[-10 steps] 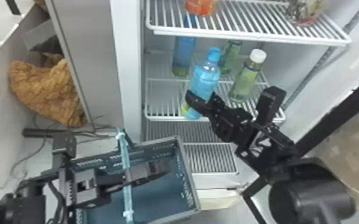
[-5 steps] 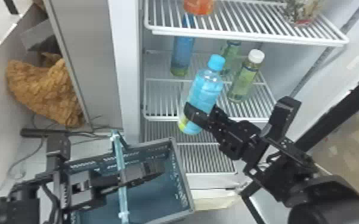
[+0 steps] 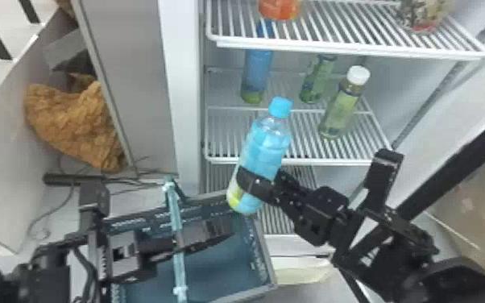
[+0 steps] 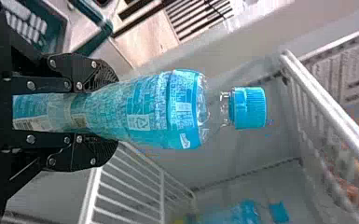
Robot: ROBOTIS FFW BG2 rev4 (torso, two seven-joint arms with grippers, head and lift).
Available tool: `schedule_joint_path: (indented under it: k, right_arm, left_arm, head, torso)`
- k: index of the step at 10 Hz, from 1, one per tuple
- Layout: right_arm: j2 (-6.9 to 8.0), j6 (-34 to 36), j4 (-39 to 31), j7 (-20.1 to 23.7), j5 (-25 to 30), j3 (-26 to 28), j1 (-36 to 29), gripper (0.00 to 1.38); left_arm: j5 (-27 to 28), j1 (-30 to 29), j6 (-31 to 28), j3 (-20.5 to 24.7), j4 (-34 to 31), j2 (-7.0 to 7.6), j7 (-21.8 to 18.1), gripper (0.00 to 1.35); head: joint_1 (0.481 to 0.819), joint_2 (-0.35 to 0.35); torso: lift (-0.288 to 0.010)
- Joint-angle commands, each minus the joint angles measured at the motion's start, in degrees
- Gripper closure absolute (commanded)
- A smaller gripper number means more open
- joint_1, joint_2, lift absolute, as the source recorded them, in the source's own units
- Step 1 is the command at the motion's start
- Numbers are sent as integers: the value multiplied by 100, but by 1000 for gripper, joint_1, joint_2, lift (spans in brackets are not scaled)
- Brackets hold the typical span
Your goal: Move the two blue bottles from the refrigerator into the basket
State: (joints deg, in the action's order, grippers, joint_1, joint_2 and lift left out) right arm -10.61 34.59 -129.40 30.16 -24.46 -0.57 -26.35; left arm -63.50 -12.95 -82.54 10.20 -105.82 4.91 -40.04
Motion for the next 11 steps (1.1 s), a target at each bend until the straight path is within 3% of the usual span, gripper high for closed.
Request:
schedule_joint_path:
  k: [1, 6, 7, 9, 10, 11]
  right_arm:
    - [7, 154, -46, 25, -91, -114, -107, 1271]
    - [-46, 689, 80, 122, -171, -286, -332, 1268]
    - [-46, 787, 137, 122, -274, -286, -332, 1088]
    - [-46, 886, 179, 122, -399, -274, -318, 280]
    - [-46, 886, 207, 131, -468, -263, -318, 61]
    - [-37, 886, 207, 131, -456, -229, -332, 104]
  left_arm:
    - [-2, 1, 14, -26, 0, 1, 5, 1202]
    - [-117, 114, 155, -94, 0, 1, 58, 1202]
    - [-128, 114, 169, -106, 0, 1, 49, 1202]
    - [-139, 142, 183, -106, 0, 10, 58, 1202]
    - [-151, 142, 183, -106, 0, 18, 49, 1202]
    - [-151, 142, 183, -106, 0, 18, 58, 1202]
  head:
    - [695, -98]
    - [695, -54]
    - [695, -51]
    - [695, -48]
    - [695, -47]
    - [695, -44]
  torso:
    - [-220]
    - [-220]
    - [-220]
    - [-220]
    - [-220]
    - [-220]
